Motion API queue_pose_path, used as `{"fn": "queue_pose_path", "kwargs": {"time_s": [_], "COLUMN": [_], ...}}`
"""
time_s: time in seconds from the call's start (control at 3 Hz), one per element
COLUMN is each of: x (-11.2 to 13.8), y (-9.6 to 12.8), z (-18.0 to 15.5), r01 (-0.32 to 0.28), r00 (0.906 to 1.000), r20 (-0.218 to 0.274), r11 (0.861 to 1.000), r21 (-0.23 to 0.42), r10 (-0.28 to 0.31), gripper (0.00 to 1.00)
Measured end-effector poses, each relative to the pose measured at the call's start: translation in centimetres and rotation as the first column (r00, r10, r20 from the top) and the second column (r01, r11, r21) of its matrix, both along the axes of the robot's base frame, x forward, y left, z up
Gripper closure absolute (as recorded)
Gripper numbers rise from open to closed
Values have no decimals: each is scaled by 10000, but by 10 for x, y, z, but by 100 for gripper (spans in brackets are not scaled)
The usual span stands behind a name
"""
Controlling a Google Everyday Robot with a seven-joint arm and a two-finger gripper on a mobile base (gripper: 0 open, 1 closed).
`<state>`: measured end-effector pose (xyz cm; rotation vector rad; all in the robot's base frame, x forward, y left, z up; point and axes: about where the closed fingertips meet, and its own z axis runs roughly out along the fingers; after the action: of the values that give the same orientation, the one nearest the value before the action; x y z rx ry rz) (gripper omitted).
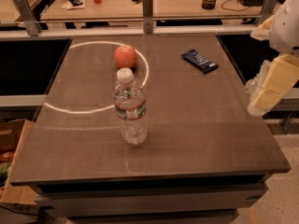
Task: Pick apple
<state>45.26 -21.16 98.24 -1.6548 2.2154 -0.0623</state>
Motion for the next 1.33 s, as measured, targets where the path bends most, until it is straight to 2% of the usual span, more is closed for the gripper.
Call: {"fn": "queue_pose_path", "kwargs": {"time_s": [0.33, 0.67, 1.0, 1.33], "x": [33, 64, 81, 103], "y": [11, 25, 45, 68], "z": [5, 2, -9, -20], "r01": [271, 742, 1069, 1010], "r00": [9982, 9903, 9759, 9601], "r20": [509, 987, 1464, 1909], "r11": [9942, 9730, 9392, 8898], "r21": [1036, 2184, 3264, 4450], "r10": [-325, -977, -1619, -2044], "gripper": [0, 0, 0, 0]}}
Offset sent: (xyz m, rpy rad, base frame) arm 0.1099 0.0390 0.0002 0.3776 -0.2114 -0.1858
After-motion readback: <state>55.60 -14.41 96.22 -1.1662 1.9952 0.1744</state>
